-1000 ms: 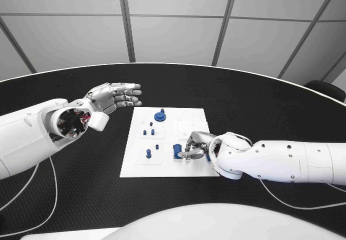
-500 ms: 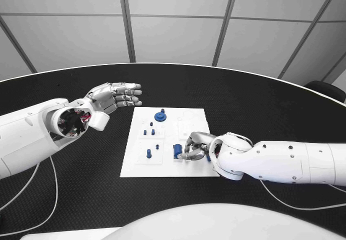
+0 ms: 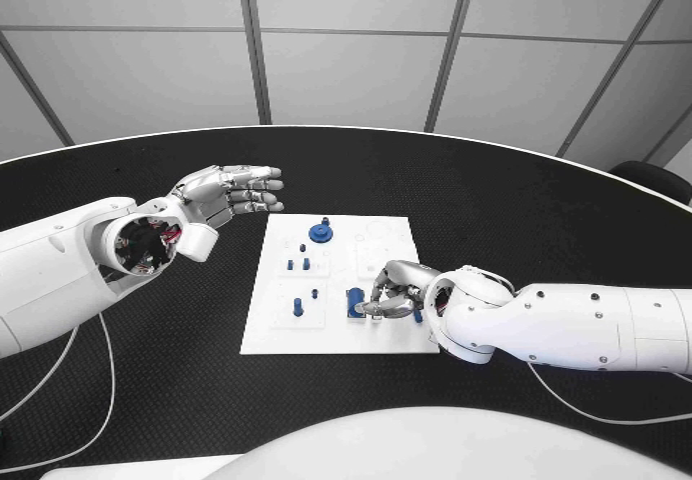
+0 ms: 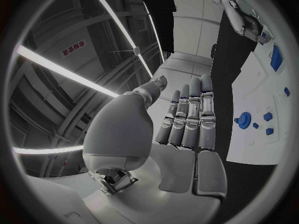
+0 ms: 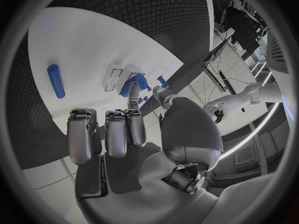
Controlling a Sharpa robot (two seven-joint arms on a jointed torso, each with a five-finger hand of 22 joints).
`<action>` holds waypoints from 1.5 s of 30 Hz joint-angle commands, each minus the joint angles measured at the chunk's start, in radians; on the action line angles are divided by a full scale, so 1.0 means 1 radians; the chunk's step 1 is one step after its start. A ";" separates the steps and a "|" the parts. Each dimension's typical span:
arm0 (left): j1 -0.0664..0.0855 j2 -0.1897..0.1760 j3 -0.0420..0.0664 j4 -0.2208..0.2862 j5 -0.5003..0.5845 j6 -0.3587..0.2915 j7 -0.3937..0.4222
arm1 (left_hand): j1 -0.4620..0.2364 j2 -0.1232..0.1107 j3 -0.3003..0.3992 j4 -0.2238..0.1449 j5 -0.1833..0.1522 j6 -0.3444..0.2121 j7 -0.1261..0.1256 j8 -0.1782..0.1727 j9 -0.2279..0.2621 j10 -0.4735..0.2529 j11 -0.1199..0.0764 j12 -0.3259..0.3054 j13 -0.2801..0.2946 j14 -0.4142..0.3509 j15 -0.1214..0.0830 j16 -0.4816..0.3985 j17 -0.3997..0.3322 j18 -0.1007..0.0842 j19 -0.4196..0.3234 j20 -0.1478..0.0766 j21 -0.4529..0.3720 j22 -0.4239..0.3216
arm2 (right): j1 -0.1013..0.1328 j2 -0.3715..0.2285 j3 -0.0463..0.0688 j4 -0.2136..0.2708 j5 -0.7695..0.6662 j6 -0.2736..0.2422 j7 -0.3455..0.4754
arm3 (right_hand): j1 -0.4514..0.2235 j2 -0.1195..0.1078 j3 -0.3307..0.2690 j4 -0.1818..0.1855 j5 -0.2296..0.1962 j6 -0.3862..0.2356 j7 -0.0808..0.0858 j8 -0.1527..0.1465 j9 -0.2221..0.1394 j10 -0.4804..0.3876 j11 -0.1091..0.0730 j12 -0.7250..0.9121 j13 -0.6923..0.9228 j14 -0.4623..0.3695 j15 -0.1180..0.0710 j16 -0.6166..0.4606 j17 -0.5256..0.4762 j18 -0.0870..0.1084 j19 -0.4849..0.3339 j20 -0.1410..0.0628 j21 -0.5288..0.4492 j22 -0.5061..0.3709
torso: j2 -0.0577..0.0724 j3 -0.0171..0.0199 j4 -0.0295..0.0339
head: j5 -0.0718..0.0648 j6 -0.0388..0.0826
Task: Assemble the parts on the task board
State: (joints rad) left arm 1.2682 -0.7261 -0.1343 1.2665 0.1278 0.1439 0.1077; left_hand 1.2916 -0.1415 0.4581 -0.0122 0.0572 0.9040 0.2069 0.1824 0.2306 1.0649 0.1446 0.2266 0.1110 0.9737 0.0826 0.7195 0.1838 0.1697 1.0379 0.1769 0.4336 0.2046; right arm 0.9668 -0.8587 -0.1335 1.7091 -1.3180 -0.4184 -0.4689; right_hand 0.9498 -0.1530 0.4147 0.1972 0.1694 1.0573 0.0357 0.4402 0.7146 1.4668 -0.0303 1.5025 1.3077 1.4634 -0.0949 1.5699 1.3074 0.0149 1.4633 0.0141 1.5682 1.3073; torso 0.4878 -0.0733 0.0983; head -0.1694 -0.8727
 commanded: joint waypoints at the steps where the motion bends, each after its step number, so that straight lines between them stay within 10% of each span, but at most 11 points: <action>1: 0.000 0.000 0.000 0.000 0.000 0.000 0.000 | 0.000 0.001 0.002 0.006 -0.004 -0.004 0.000 -0.003 -0.002 -0.006 0.000 0.003 -0.001 -0.005 0.003 -0.006 0.001 0.012 0.008 0.001 -0.004 -0.001 | 0.000 0.001 0.000 -0.004 0.000 -0.001 0.000 | -0.011 0.000 0.000 0.007 -0.005 0.000 -0.001 0.004 -0.002 0.081 -0.006 0.007 0.235 0.107 -0.003 0.001 0.263 -0.015 0.107 -0.006 0.003 0.263 | 0.000 -0.0005 0.0015 | -0.001 0.000; 19: 0.000 0.002 0.000 0.001 0.000 0.000 -0.001 | 0.000 0.001 0.002 0.006 -0.004 -0.004 0.000 -0.003 -0.002 -0.006 0.000 0.003 -0.001 -0.005 0.003 -0.006 0.001 0.012 0.008 0.001 -0.004 -0.001 | 0.001 0.042 0.001 -0.070 0.000 0.028 -0.005 | 0.013 0.021 0.017 -0.005 -0.005 -0.003 -0.003 0.009 -0.005 0.082 -0.008 0.010 0.236 0.107 -0.004 0.001 0.263 -0.015 0.107 -0.007 0.003 0.263 | 0.000 -0.0010 0.0021 | 0.000 0.000; 28: 0.000 0.002 0.000 0.003 0.000 0.000 -0.001 | 0.000 0.001 0.002 0.006 -0.004 -0.004 0.000 -0.003 -0.002 -0.006 0.000 0.003 -0.001 -0.005 0.003 -0.006 0.001 0.012 0.008 0.001 -0.004 -0.001 | 0.000 0.091 0.001 -0.119 0.000 0.076 -0.009 | 0.096 0.002 0.043 -0.073 -0.098 -0.008 -0.006 0.016 -0.013 0.083 -0.010 0.010 0.237 0.107 -0.006 0.001 0.263 -0.015 0.107 -0.009 0.003 0.263 | 0.000 -0.0004 -0.0007 | 0.001 0.000; 45: 0.000 -0.001 0.000 0.004 0.000 0.000 -0.001 | 0.000 0.001 0.002 0.006 -0.004 -0.004 0.000 -0.003 -0.002 -0.006 0.000 0.003 -0.001 -0.005 0.003 -0.006 0.001 0.012 0.008 0.001 -0.004 -0.001 | -0.001 0.094 0.001 -0.128 0.000 0.038 -0.011 | 0.103 0.011 0.050 -0.075 -0.099 -0.007 -0.006 0.017 -0.015 0.083 -0.011 0.011 0.238 0.107 -0.006 0.001 0.263 -0.015 0.107 -0.009 0.003 0.263 | 0.000 0.0004 -0.0020 | 0.001 0.000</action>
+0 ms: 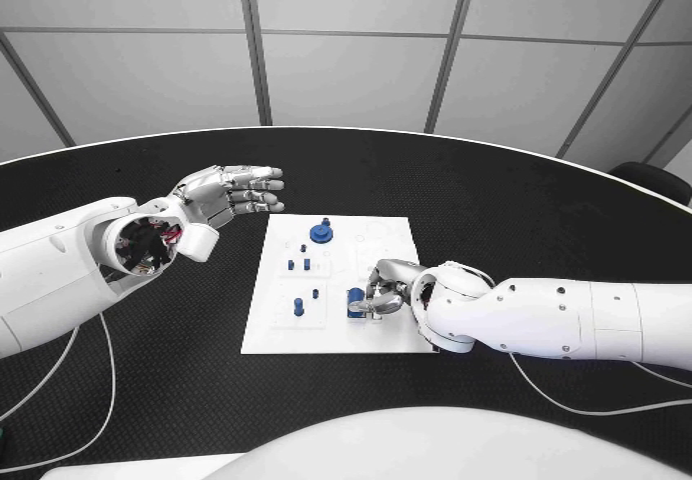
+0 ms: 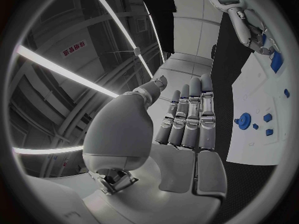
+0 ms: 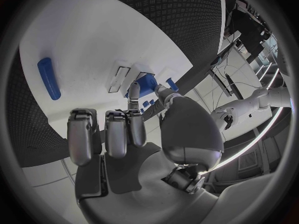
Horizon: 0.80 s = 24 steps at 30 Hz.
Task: Assemble the parts on the task board
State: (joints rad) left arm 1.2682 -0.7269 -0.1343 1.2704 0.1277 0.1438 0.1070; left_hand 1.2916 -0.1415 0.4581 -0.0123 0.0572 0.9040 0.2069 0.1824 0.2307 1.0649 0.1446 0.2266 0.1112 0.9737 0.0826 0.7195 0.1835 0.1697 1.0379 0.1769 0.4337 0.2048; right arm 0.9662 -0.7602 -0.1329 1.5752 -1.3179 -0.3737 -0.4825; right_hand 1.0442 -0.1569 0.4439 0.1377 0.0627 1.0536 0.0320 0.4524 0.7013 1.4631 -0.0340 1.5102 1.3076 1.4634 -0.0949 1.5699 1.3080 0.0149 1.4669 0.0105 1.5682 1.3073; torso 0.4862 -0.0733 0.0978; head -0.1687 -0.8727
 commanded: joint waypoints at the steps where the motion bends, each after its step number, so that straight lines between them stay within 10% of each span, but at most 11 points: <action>1: 0.000 0.000 0.000 0.000 0.000 0.000 0.000 | 0.000 0.001 0.002 0.006 -0.004 -0.004 0.000 -0.003 -0.002 -0.006 0.000 0.003 -0.001 -0.005 0.003 -0.006 0.001 0.012 0.008 0.001 -0.004 -0.001 | 0.000 -0.008 0.000 0.009 0.000 -0.010 0.004 | 0.009 0.016 0.022 -0.015 0.009 -0.003 -0.003 0.005 -0.002 0.086 -0.007 0.002 0.237 0.107 -0.006 0.001 0.263 -0.015 0.104 -0.005 0.003 0.263 | 0.001 0.0006 -0.0019 | 0.002 0.000; 24: 0.000 -0.002 0.000 0.000 0.000 -0.002 -0.001 | 0.002 0.003 0.002 0.009 -0.004 -0.004 0.000 -0.002 -0.002 -0.008 0.000 0.007 -0.001 -0.006 0.003 -0.006 0.004 0.012 0.013 0.001 -0.010 -0.005 | 0.000 -0.033 0.000 0.054 0.000 -0.015 0.044 | 0.022 0.002 0.025 -0.030 0.010 -0.004 -0.003 0.007 -0.005 0.088 -0.008 0.007 0.240 0.107 -0.007 0.001 0.263 -0.015 0.104 -0.006 0.003 0.263 | -0.001 -0.0015 0.0003 | -0.001 0.000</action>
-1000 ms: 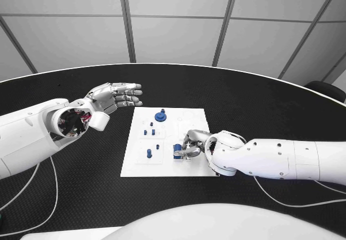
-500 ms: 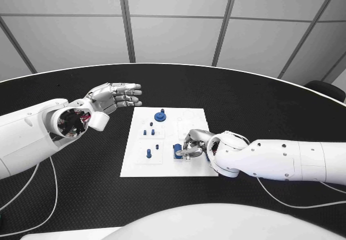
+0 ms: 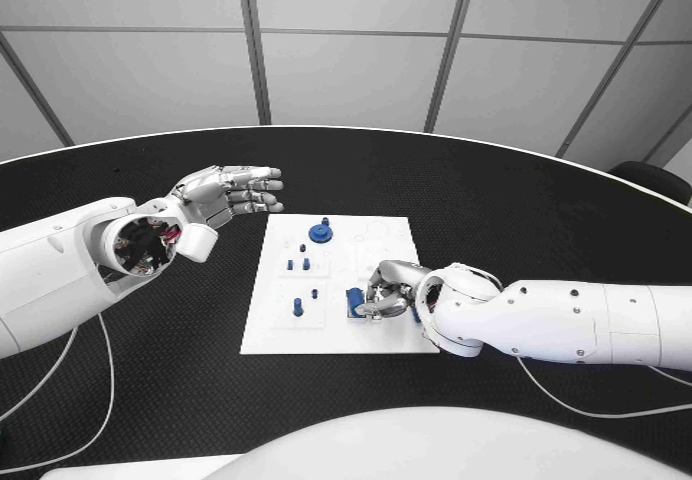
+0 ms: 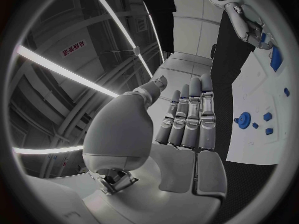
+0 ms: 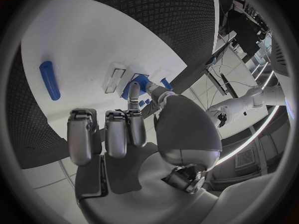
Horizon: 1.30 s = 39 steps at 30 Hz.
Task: Assemble the parts on the task board
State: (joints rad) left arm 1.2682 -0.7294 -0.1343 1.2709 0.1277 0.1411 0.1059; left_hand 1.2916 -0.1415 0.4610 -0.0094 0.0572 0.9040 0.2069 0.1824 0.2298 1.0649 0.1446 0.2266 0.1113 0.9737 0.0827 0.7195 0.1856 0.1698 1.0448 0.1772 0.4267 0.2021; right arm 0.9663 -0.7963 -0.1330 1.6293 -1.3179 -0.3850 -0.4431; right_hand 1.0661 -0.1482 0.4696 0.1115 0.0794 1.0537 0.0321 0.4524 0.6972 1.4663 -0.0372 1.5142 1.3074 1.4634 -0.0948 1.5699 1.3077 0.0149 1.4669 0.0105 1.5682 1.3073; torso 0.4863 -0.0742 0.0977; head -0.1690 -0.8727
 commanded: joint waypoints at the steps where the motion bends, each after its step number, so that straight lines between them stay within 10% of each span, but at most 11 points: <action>1: 0.000 0.001 0.000 0.000 0.000 0.001 0.000 | 0.002 0.003 -0.001 0.007 -0.004 -0.004 0.000 -0.002 -0.001 -0.008 0.000 0.007 -0.001 -0.006 0.003 -0.006 0.002 0.012 0.006 0.000 -0.003 -0.002 | 0.000 0.003 0.000 0.001 0.000 -0.006 0.007 | 0.000 -0.007 -0.001 -0.004 -0.008 -0.004 -0.003 0.007 -0.001 0.085 -0.004 0.002 0.240 0.107 -0.007 0.001 0.263 -0.015 0.104 -0.006 0.003 0.263 | -0.001 -0.0006 0.0018 | -0.002 0.000; 39: -0.002 0.003 0.000 -0.007 0.000 0.001 -0.001 | 0.002 0.003 -0.001 0.007 -0.004 -0.004 0.000 -0.002 -0.001 -0.008 0.000 0.007 -0.001 -0.006 0.003 -0.006 0.002 0.012 0.006 0.000 -0.003 -0.002 | 0.000 -0.029 0.000 0.022 0.000 -0.027 0.042 | 0.018 0.013 0.023 -0.010 -0.003 0.000 -0.007 0.012 -0.008 0.088 -0.007 0.012 0.244 0.107 -0.009 0.001 0.263 -0.015 0.104 -0.007 0.003 0.263 | 0.000 -0.0010 0.0006 | 0.000 0.000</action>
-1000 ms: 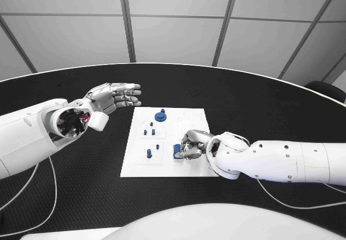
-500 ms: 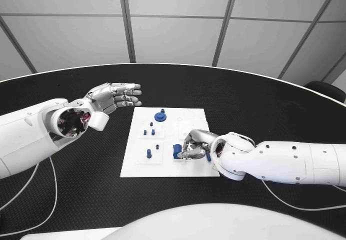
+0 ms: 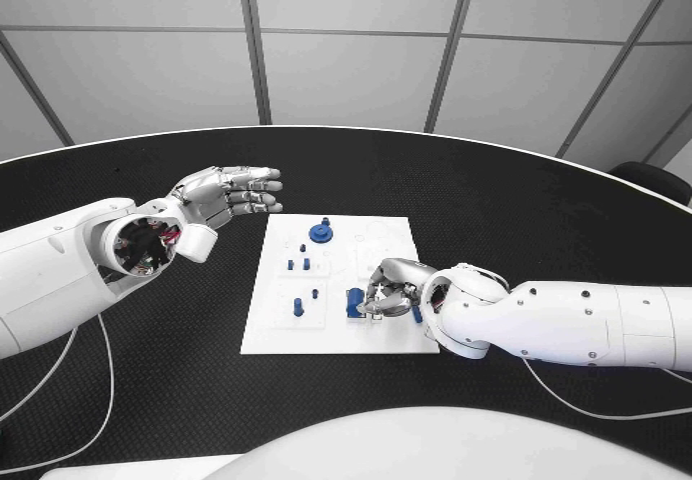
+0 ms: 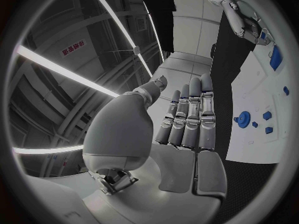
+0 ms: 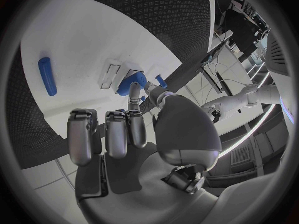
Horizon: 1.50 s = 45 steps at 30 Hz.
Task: Assemble the parts on the task board
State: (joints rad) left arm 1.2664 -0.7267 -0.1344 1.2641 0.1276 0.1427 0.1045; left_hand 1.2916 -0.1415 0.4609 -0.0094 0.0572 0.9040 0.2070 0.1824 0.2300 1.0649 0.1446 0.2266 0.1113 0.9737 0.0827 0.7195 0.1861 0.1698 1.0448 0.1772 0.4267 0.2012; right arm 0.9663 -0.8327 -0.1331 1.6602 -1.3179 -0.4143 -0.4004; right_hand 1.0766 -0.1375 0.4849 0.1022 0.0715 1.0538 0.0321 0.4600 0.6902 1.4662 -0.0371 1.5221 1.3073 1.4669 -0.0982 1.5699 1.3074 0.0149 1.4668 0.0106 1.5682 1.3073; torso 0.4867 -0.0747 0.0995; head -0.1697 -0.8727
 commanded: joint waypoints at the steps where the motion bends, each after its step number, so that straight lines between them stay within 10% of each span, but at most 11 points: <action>1: 0.000 0.001 0.000 0.000 0.000 0.000 0.000 | 0.002 0.003 -0.001 0.007 -0.004 -0.004 0.000 -0.002 -0.001 -0.008 0.000 0.007 -0.002 -0.006 0.003 -0.006 0.001 0.012 0.006 0.000 -0.003 -0.001 | 0.000 0.010 0.000 -0.013 0.000 0.004 -0.002 | 0.007 0.002 0.007 -0.001 0.005 0.000 -0.007 0.004 -0.001 0.088 -0.007 0.004 0.244 0.104 -0.005 0.001 0.263 -0.015 0.104 -0.007 0.003 0.263 | 0.000 -0.0007 -0.0013 | 0.001 0.000; 29: 0.000 0.001 0.000 -0.002 0.000 0.003 -0.002 | 0.002 0.003 -0.001 0.007 -0.004 -0.004 0.000 -0.002 -0.001 -0.008 0.000 0.007 -0.002 -0.006 0.003 -0.006 0.001 0.012 0.006 0.000 -0.003 -0.001 | 0.000 0.031 0.000 -0.071 0.000 0.016 -0.014 | 0.045 0.021 0.053 -0.032 0.006 -0.005 -0.009 0.010 -0.004 0.091 -0.010 0.009 0.247 0.104 -0.007 0.001 0.263 -0.015 0.104 -0.009 0.003 0.263 | -0.001 0.0008 -0.0003 | 0.002 0.000; 45: 0.000 0.000 0.000 -0.001 0.000 0.005 -0.005 | 0.005 0.003 -0.001 0.009 -0.004 -0.005 0.001 -0.002 -0.002 -0.011 0.000 0.009 -0.002 -0.007 0.003 -0.007 0.003 0.012 0.009 0.000 -0.007 -0.004 | 0.000 0.019 0.000 -0.038 0.000 0.020 0.023 | 0.011 -0.018 0.034 -0.023 -0.006 -0.001 -0.007 0.018 -0.005 0.092 -0.007 0.012 0.248 0.104 -0.004 0.001 0.263 -0.015 0.104 -0.007 0.003 0.263 | 0.001 0.0011 -0.0017 | 0.001 0.000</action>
State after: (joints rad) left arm 1.2661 -0.7269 -0.1345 1.2628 0.1272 0.1480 0.0992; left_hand 1.2916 -0.1415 0.4582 -0.0067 0.0572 0.9040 0.2069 0.1824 0.2291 1.0575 0.1446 0.2324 0.1102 0.9737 0.0827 0.7155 0.1883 0.1697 1.0448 0.1772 0.4222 0.1979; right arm 0.9665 -0.8098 -0.1330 1.6172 -1.3180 -0.3929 -0.3780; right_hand 1.0959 -0.1549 0.5243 0.0766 0.0713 1.0501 0.0284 0.4717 0.6860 1.4661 -0.0369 1.5306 1.3078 1.4668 -0.0981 1.5699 1.3073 0.0149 1.4668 0.0106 1.5682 1.3073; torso 0.4871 -0.0737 0.0985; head -0.1688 -0.8727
